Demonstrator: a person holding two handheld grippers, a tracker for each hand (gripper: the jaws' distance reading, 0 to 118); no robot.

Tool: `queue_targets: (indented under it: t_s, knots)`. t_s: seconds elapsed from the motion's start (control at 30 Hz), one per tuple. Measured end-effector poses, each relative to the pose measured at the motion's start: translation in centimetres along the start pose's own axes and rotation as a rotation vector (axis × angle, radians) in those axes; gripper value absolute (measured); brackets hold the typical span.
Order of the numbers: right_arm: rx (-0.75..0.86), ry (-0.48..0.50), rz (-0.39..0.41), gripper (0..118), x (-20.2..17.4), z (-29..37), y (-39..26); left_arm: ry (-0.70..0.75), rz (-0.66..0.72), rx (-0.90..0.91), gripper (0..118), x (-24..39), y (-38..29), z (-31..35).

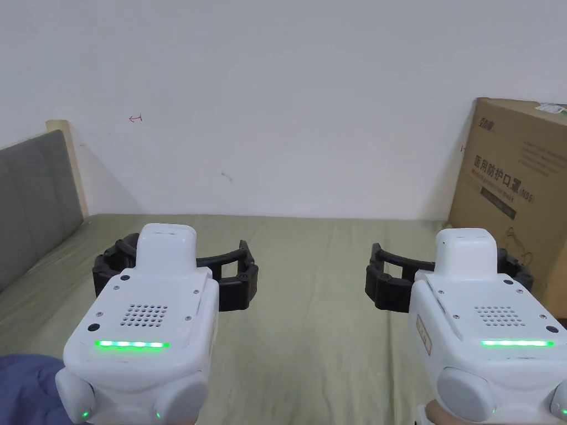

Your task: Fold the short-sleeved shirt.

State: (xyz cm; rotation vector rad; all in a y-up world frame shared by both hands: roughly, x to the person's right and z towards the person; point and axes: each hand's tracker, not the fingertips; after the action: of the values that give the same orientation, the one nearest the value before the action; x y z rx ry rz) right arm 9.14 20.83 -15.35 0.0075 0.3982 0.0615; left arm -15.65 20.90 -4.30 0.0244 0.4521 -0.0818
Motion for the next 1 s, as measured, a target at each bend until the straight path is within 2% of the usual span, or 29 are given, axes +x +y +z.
queue_targets:
  t_s: [0.17, 0.2, 0.23, 0.27, 0.3, 0.33, 0.37, 0.43, 0.47, 1.0]
  knots:
    - [0.003, -0.013, -0.013, 117, -0.1, 0.4, 0.2, -0.038, 0.023, -0.024, 117, 0.2, -0.2, -0.2]
    - [-0.004, -0.007, -0.02, 114, -0.1, 0.5, 0.3, -0.043, 0.021, -0.022, 113, 0.2, -0.3, -0.1]
    - [0.0, 0.012, -0.034, 102, 0.1, 0.7, 0.2, -0.041, 0.013, -0.016, 104, 0.3, -0.3, 0.1]
    - [0.012, 0.029, -0.049, 71, 0.1, 0.9, 0.2, -0.032, -0.005, -0.003, 86, 0.5, -0.4, 0.3]
    - [0.013, 0.029, -0.045, 6, 0.1, 0.9, 0.1, -0.017, -0.023, 0.006, 45, 0.6, -0.4, 0.5]
    - [-0.017, -0.027, -0.027, 1, 0.1, 0.5, 0.0, -0.016, -0.029, 0.002, 14, 0.6, -0.4, 0.5]
    - [-0.022, -0.053, -0.026, 1, 0.1, 0.4, -0.2, -0.016, -0.029, -0.01, 4, 0.5, -0.4, 0.4]
    - [-0.048, 0.023, -0.08, 1, 0.8, 0.0, -0.6, -0.016, -0.011, -0.016, 4, 0.1, -0.5, 0.4]
    - [-0.054, 0.01, -0.075, 1, 0.9, 0.0, -0.7, -0.053, 0.018, -0.026, 4, -0.1, -0.5, 0.3]
    - [-0.028, 0.009, -0.085, 0, 0.7, 0.8, -1.3, -0.076, 0.026, -0.064, 0, -1.1, -1.5, 0.5]
